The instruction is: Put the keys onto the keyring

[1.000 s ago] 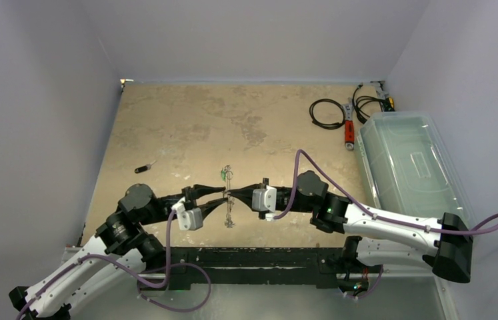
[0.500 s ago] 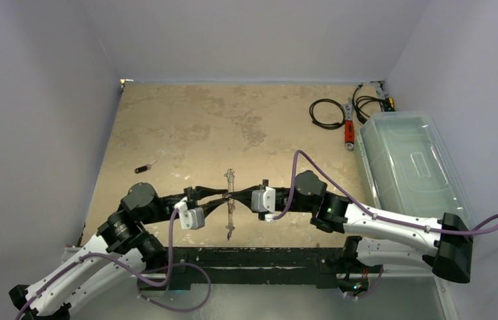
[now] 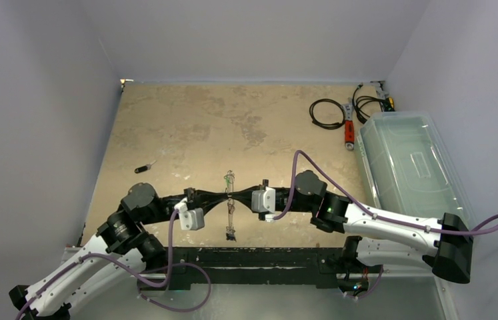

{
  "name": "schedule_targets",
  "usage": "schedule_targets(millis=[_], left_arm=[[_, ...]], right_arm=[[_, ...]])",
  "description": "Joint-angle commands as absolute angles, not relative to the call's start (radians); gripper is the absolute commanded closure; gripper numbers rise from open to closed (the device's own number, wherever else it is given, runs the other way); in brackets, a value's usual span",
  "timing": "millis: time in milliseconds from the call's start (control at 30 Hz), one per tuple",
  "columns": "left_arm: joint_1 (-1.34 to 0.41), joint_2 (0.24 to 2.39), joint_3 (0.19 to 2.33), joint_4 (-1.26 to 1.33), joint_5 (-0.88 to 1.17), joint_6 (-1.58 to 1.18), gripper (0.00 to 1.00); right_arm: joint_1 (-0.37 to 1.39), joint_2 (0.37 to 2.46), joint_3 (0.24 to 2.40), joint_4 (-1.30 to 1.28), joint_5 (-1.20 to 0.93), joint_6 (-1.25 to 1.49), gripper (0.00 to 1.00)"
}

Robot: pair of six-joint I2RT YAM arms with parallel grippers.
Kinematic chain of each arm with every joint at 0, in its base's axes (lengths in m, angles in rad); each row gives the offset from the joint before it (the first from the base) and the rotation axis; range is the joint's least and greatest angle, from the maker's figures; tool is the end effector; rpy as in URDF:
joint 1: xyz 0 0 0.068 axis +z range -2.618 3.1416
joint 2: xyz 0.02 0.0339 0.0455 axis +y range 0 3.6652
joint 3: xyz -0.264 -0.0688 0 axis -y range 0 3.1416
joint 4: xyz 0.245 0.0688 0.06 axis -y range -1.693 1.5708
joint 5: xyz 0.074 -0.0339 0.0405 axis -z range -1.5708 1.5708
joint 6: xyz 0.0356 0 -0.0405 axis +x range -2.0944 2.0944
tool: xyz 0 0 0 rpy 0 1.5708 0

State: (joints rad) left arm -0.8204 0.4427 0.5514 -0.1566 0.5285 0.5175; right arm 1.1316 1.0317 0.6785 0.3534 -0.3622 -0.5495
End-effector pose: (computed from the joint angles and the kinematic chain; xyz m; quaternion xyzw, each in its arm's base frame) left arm 0.0708 -0.1023 0.3078 0.5747 0.4364 -0.2874 0.6299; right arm 0.0917 0.2248 0.3116 -0.6031 0.3690 0.3216 0.6298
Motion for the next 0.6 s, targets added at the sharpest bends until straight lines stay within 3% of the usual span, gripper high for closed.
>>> schedule_targets(millis=[0, 233, 433, 567], left_arm=[[-0.818, 0.415, 0.571, -0.152, 0.5, 0.529, 1.0], [-0.819, 0.409, 0.58, -0.168, 0.459, 0.522, 1.0], [-0.818, 0.416, 0.584, -0.172, 0.454, 0.522, 1.0], [-0.819, 0.42, 0.583, -0.175, 0.444, 0.52, 1.0]], right_arm=[[1.141, 1.005, 0.717, 0.443, -0.414, -0.535, 1.0], [1.14, 1.033, 0.766, 0.368, -0.36, -0.535, 0.86], [1.14, 1.06, 0.797, 0.306, -0.306, -0.55, 0.82], [1.14, 1.073, 0.819, 0.256, -0.295, -0.553, 0.71]])
